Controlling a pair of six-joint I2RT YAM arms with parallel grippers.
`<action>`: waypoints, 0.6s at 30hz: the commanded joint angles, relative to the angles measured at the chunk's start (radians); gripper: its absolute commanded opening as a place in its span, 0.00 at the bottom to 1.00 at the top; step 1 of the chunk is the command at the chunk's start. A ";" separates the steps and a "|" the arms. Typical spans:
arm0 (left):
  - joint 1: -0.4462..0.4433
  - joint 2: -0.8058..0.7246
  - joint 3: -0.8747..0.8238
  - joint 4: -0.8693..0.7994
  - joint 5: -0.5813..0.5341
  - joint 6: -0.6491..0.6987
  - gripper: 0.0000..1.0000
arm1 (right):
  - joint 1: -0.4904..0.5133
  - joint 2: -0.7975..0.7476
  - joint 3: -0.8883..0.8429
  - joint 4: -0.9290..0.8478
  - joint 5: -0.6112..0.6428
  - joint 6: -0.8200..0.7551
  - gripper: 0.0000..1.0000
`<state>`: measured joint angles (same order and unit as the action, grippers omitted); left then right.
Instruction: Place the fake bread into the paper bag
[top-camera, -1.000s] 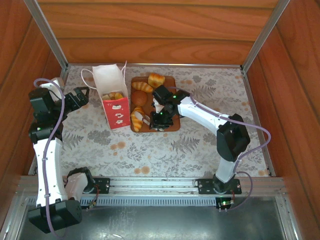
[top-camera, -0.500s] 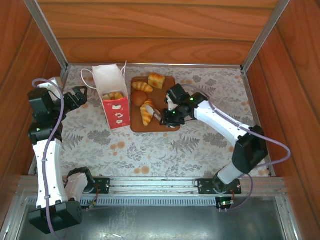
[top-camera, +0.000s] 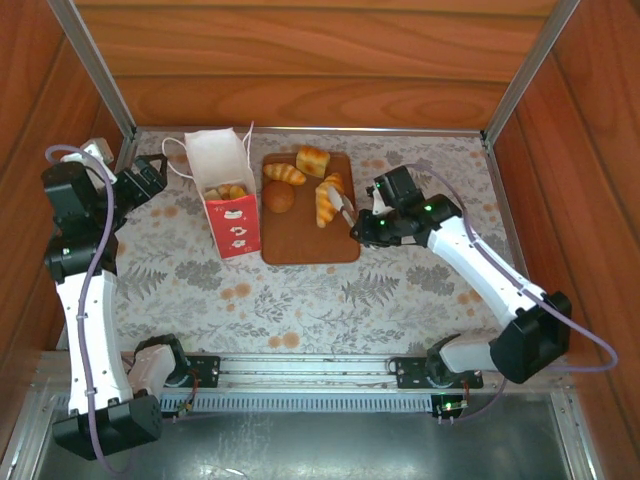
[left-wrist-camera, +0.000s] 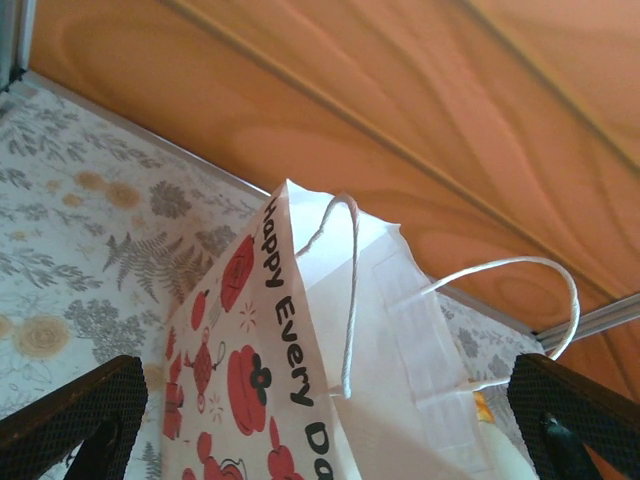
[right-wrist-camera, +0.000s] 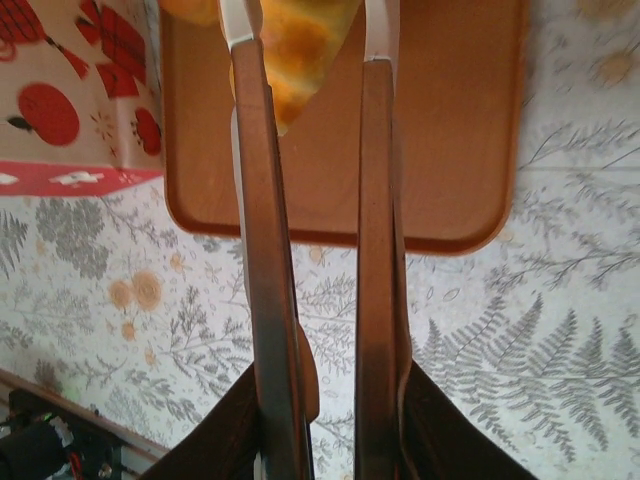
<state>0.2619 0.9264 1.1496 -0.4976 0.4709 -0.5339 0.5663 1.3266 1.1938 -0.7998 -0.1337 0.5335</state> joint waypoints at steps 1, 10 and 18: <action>0.007 0.017 0.011 -0.056 0.039 -0.041 0.97 | -0.007 -0.056 0.008 0.048 0.059 -0.032 0.00; 0.008 0.044 -0.012 -0.081 0.082 -0.038 0.96 | -0.006 -0.110 0.083 0.058 0.118 -0.059 0.00; 0.007 0.099 -0.012 -0.079 0.139 -0.037 0.84 | -0.007 -0.131 0.132 0.081 0.123 -0.088 0.00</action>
<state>0.2619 1.0153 1.1442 -0.5632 0.5682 -0.5640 0.5621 1.2221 1.2850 -0.7731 -0.0261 0.4793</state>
